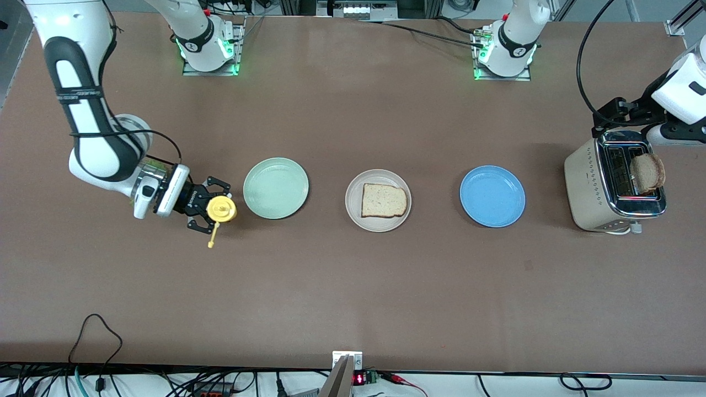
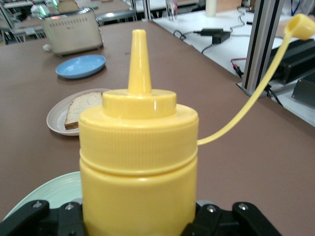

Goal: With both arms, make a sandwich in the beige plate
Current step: 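Carry the yellow bottle with the right gripper over the beige plate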

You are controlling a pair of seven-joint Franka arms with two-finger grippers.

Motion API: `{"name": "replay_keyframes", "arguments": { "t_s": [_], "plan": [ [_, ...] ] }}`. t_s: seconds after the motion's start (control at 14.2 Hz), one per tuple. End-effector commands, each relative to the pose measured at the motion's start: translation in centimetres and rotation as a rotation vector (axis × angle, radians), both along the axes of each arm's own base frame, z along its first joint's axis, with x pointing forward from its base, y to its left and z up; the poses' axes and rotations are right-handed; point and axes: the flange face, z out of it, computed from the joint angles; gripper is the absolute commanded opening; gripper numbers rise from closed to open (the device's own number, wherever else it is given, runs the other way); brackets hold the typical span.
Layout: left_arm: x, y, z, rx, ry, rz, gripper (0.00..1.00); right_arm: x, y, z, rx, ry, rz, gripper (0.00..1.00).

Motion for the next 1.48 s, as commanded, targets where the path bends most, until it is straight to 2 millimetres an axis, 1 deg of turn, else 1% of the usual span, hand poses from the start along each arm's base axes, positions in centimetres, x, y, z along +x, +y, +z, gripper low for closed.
{"name": "replay_keyframes", "arguments": {
  "t_s": [0.0, 0.35, 0.56, 0.84, 0.92, 0.99, 1.13, 1.34, 1.41],
  "plan": [
    [-0.3, 0.5, 0.4, 0.015, -0.005, -0.014, 1.0, 0.9, 3.2, 2.5, -0.078, 0.026, -0.026, 0.38],
    [-0.3, 0.7, 0.3, 0.015, -0.004, -0.011, 1.0, 1.9, 10.7, 6.1, -0.272, 0.087, -0.022, 0.38],
    [-0.3, 0.9, 0.3, 0.014, -0.004, -0.008, 1.0, 2.4, 14.4, 8.6, -0.373, 0.115, -0.022, 0.38],
    [-0.3, 0.9, 0.3, 0.014, -0.004, -0.006, 1.0, 2.6, 18.9, 10.6, -0.474, 0.125, -0.044, 0.38],
    [-0.3, 0.9, 0.3, 0.014, -0.004, -0.006, 1.0, 2.5, 19.9, 10.6, -0.498, 0.129, -0.05, 0.38],
    [-0.3, 0.9, 0.3, 0.014, -0.004, -0.006, 1.0, 2.1, 21.4, 10.8, -0.52, 0.132, -0.056, 0.38],
    [-0.3, 0.9, 0.3, 0.014, -0.004, -0.008, 1.0, 1.5, 23.9, 11.1, -0.579, 0.126, -0.068, 0.38],
    [-0.3, 0.9, 0.3, 0.014, -0.004, -0.008, 1.0, -0.6, 27.5, 10.6, -0.695, 0.109, -0.088, 0.38],
    [-0.3, 0.9, 0.3, 0.014, -0.004, -0.006, 1.0, -1.5, 28.9, 10.0, -0.74, 0.105, -0.083, 0.38]
  ]
}}
